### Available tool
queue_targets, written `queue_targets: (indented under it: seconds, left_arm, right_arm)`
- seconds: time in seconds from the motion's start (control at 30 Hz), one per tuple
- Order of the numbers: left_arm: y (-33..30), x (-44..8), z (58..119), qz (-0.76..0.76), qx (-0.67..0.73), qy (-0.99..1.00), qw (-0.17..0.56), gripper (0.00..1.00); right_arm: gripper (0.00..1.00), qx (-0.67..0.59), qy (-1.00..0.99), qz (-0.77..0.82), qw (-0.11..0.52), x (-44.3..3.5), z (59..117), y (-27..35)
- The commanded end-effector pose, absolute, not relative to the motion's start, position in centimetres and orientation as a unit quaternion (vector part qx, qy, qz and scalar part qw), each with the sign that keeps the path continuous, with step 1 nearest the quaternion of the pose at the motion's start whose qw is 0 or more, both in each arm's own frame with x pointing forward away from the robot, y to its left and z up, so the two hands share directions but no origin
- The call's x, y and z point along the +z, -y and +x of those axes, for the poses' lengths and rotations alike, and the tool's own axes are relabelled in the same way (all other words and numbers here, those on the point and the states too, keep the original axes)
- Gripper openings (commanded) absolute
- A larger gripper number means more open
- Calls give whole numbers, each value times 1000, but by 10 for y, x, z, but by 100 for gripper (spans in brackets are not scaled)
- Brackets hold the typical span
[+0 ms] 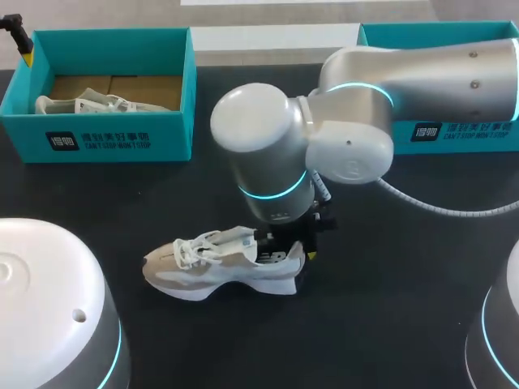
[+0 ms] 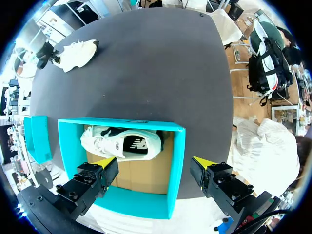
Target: Take the shoe out of the shoebox, open the shoe tongue, remove and reinsert the insole, then place the shoe into the shoebox
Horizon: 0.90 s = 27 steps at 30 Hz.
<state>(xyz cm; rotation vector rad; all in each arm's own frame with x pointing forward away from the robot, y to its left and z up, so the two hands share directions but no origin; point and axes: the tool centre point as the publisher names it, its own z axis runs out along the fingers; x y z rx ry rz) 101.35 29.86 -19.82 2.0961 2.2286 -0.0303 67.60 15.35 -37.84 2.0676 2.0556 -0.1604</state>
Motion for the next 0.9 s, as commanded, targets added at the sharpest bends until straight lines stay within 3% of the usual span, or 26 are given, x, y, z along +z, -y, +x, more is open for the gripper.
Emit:
queue_targets:
  seconds: [0.03, 0.13, 0.17, 0.2, 0.27, 0.33, 0.4, 0.6, 0.67, 0.9]
  left_arm:
    - [-298, -198, 1013, 684, -8, -728, 41, 100]
    - [-298, -198, 1013, 684, -8, -728, 41, 100]
    - [-298, -198, 1013, 684, -8, -728, 41, 100]
    - [-298, -198, 1013, 684, -8, -728, 41, 100]
    - [-298, -198, 1013, 684, -8, -728, 41, 100]
    - [-298, -198, 1013, 684, -8, -728, 41, 100]
    - [-298, -198, 1013, 684, -8, -728, 41, 100]
    - [-298, -198, 1013, 684, -8, -728, 41, 100]
    - [-298, -198, 1013, 684, -8, -728, 41, 100]
    - [-298, -198, 1013, 684, -8, -728, 41, 100]
  right_arm:
    - [0, -56, -682, 719, 122, -386, 671, -167]
    - [4, -55, -681, 720, 123, -383, 671, -167]
    - [25, -55, -681, 719, 124, -382, 671, -167]
    - [38, -54, -681, 719, 126, -380, 671, -167]
    - [39, -52, -682, 719, 126, -377, 670, -168]
    - [47, -50, -683, 718, 123, -374, 669, -168]
    - [75, -47, -683, 719, 119, -368, 668, -169]
    - [90, -27, -691, 713, 112, -337, 665, -170]
    - [99, -10, -701, 706, 106, -323, 666, -172]
    - [100, 74, -831, 547, 65, -275, 660, -191]
